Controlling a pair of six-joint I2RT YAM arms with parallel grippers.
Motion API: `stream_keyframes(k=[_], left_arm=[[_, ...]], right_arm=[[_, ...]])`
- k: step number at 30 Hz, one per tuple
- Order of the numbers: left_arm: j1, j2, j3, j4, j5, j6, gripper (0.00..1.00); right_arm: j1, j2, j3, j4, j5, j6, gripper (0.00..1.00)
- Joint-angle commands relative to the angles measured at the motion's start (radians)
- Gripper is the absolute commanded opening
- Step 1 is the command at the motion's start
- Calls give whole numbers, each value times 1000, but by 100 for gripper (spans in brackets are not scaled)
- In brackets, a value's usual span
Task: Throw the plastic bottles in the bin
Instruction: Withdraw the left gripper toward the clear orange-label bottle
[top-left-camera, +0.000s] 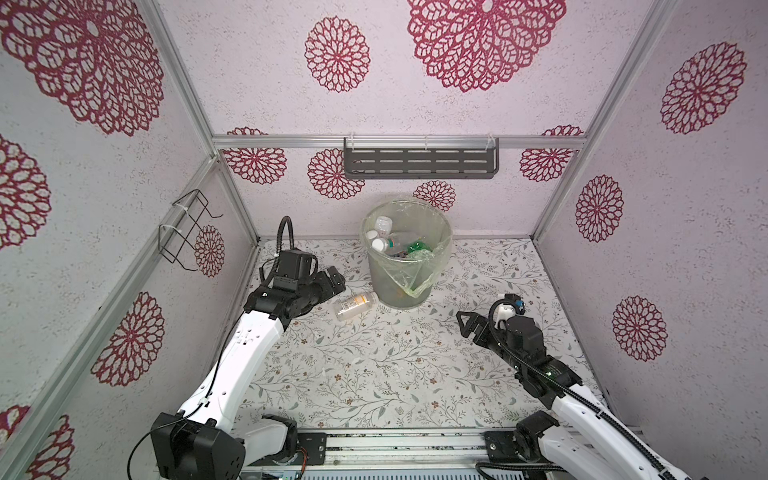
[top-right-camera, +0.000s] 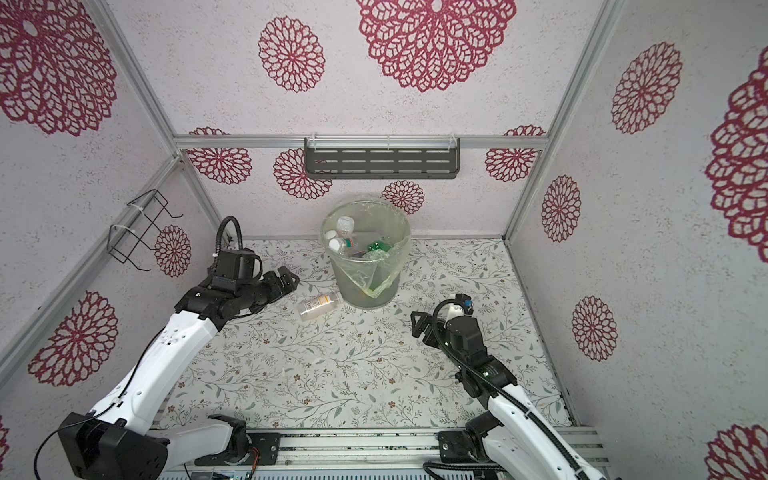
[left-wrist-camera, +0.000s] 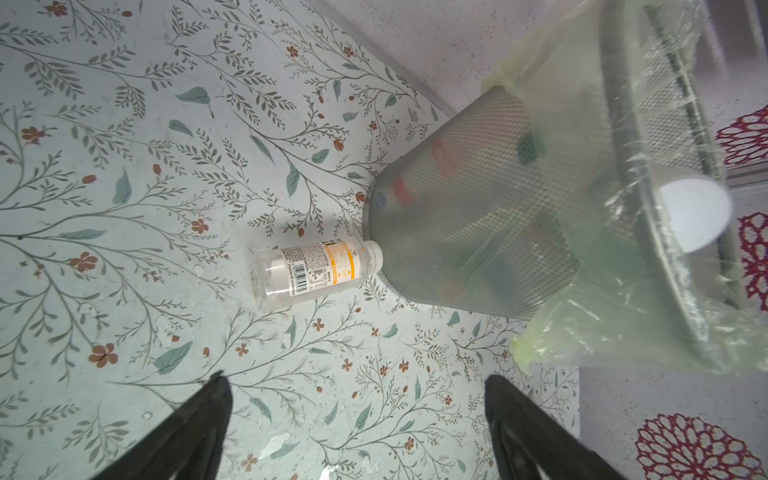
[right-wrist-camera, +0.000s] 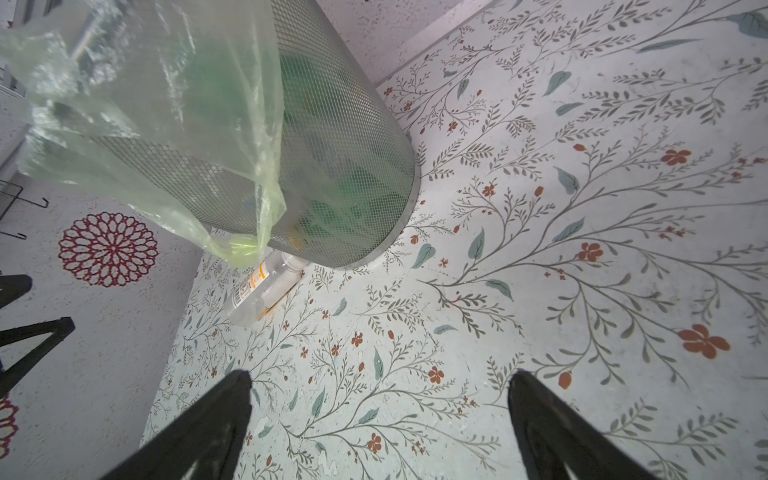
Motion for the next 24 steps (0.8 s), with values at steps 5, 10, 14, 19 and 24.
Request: stream_keyframes(k=[5, 10, 14, 19, 24], left_arm=[[10, 35, -79, 133, 6, 119, 97], [10, 91, -107, 202, 22, 159, 97], [10, 146, -115, 244, 48, 175, 97], [12, 219, -129, 349, 142, 170, 97], [12, 294, -100, 380, 167, 179, 97]], right_arm=[[-5, -19, -11, 9, 18, -2, 99], [-6, -28, -26, 13, 17, 0, 99], [-6, -37, -34, 9, 16, 3, 99], [-6, -60, -51, 1, 22, 2, 99], [-6, -73, -63, -6, 24, 0, 99]])
